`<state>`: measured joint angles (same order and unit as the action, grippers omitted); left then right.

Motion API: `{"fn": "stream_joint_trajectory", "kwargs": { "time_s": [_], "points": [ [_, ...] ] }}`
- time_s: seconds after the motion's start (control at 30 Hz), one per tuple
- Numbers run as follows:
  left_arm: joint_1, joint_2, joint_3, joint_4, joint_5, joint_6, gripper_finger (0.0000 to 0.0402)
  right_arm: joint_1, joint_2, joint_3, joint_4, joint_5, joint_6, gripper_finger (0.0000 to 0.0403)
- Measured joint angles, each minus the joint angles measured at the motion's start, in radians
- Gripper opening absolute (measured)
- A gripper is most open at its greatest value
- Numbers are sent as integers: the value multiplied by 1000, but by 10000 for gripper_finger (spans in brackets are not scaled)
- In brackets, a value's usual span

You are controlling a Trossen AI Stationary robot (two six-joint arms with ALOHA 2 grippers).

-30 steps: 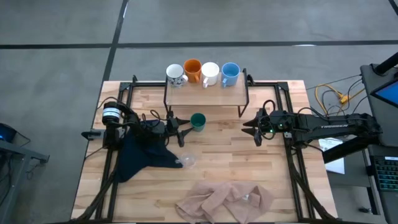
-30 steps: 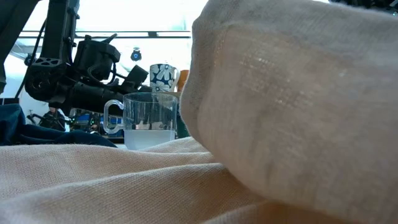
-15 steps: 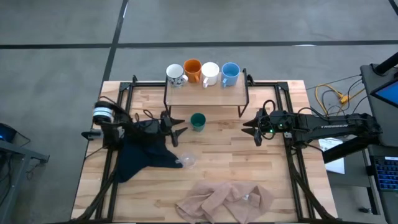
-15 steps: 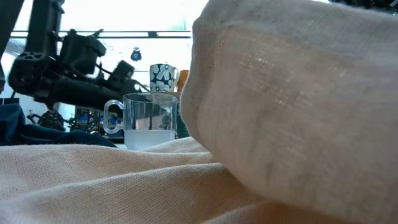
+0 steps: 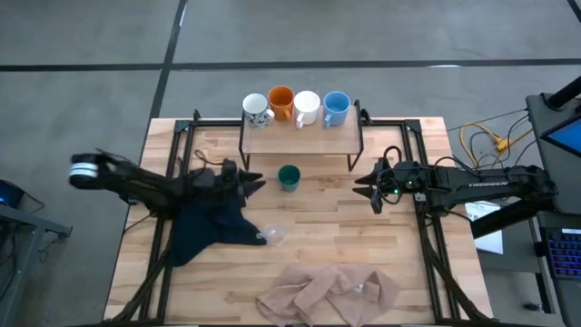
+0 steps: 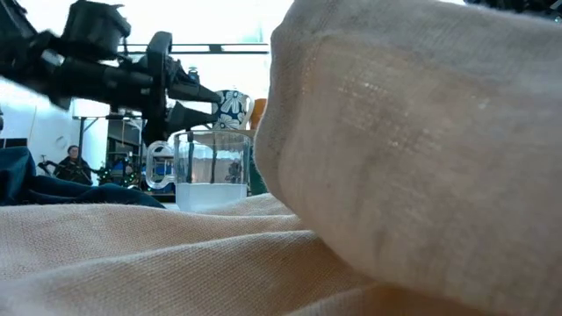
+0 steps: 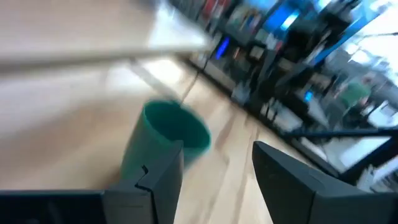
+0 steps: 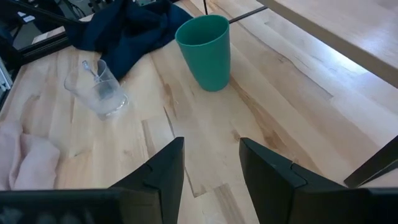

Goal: Stack small to large cups/mugs on shelf
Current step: Put the green cup on the shelf

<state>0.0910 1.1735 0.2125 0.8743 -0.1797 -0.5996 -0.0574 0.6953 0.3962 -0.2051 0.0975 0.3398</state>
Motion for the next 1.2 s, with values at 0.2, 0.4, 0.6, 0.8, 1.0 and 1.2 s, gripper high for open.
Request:
{"fn": "stream_joint_trajectory", "kwargs": {
  "time_s": [0.2, 0.4, 0.6, 0.8, 1.0, 1.2],
  "points": [
    [0, -250, 250, -734, 8, -106, 178, 0, 0, 0, 0, 0, -16, 148],
    [1, -321, 529, -1161, -69, -127, 178, 0, 0, 0, -1, 0, -48, 148],
    [-17, -216, 763, -1424, -34, 15, 178, 0, 0, 0, -8, -2, -77, 148],
    [-62, -15, 985, -1718, 53, 421, 178, 0, 0, 0, -12, -31, -106, 148],
    [-79, 137, 1124, -1899, 84, 818, 178, 0, 0, 0, -28, -31, -113, 148],
    [-78, 220, 1137, -1901, 64, 1104, 178, 0, 0, 0, -32, -53, -115, 148]
  ]
}}
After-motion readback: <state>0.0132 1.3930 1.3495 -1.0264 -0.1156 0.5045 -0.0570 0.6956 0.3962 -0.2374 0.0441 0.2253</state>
